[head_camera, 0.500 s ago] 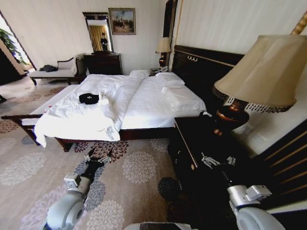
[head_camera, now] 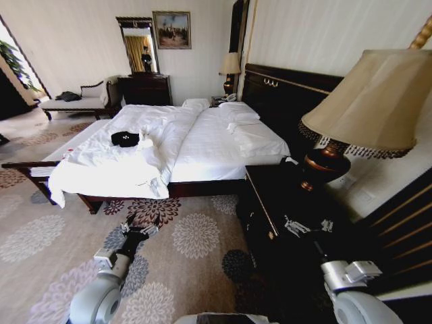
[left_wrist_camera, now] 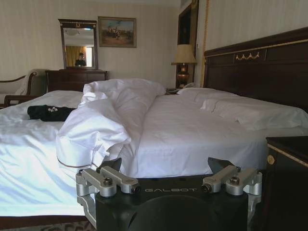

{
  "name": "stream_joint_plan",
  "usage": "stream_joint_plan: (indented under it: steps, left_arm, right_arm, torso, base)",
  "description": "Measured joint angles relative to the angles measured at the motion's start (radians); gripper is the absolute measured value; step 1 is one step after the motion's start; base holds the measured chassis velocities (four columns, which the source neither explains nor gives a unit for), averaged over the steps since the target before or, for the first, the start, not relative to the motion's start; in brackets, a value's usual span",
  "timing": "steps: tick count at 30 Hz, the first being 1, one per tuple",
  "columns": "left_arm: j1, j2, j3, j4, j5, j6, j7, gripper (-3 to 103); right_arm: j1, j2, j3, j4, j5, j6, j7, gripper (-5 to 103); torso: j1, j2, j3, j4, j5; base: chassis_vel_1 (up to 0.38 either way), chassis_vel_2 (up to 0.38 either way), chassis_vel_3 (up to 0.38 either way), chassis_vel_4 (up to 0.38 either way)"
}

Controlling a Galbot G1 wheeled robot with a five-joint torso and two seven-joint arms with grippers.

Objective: Fold the clothes on the bed.

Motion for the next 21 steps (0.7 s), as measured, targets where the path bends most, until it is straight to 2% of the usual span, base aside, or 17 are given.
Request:
stream_joint_plan:
  steps: [21]
  left_arm:
    - [0.024,0.009,-0.021,-0.004,0.001,-0.005,0.013,100]
  right_arm:
    - [-0.014,0.03,-0.014,-0.003,-0.081,0.012,-0.004,100]
  torso:
    - [0.0,0.0,0.0,-0.0002,-0.0001]
  base:
    - [-0.112,0.107,0.108,-0.11]
